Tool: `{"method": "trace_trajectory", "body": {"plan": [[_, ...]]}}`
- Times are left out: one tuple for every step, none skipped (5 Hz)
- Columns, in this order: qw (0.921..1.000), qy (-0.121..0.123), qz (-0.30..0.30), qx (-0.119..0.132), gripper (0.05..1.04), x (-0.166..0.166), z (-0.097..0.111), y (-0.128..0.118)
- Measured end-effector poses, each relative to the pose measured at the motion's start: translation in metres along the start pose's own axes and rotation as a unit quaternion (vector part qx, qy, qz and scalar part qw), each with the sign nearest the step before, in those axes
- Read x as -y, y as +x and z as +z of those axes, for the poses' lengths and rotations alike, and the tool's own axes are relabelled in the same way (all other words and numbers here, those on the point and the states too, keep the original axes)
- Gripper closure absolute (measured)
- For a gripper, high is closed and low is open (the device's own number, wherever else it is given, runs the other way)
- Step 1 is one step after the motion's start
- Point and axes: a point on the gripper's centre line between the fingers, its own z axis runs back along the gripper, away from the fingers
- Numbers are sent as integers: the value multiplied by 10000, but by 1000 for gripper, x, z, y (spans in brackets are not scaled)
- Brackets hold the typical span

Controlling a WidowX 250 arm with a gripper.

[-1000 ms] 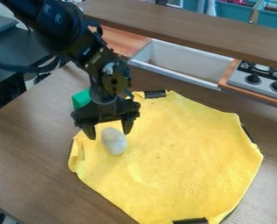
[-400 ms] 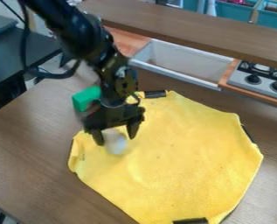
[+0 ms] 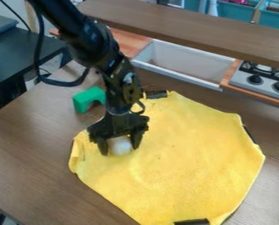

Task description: Put the gray object on the bottom left side of the table

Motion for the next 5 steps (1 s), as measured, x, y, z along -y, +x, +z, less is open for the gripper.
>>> {"method": "trace_trajectory", "body": {"plan": [[10000, -18, -22, 15, 225, 0, 0, 0], [9994, -304, -146, 89, 225, 4, 16, 1], [9959, -848, -140, 284, 225, 9, 53, 11], [9915, -1238, -66, 396, 225, -3, 78, 21], [9935, -1088, 24, 335, 225, -43, 70, 25]]}}
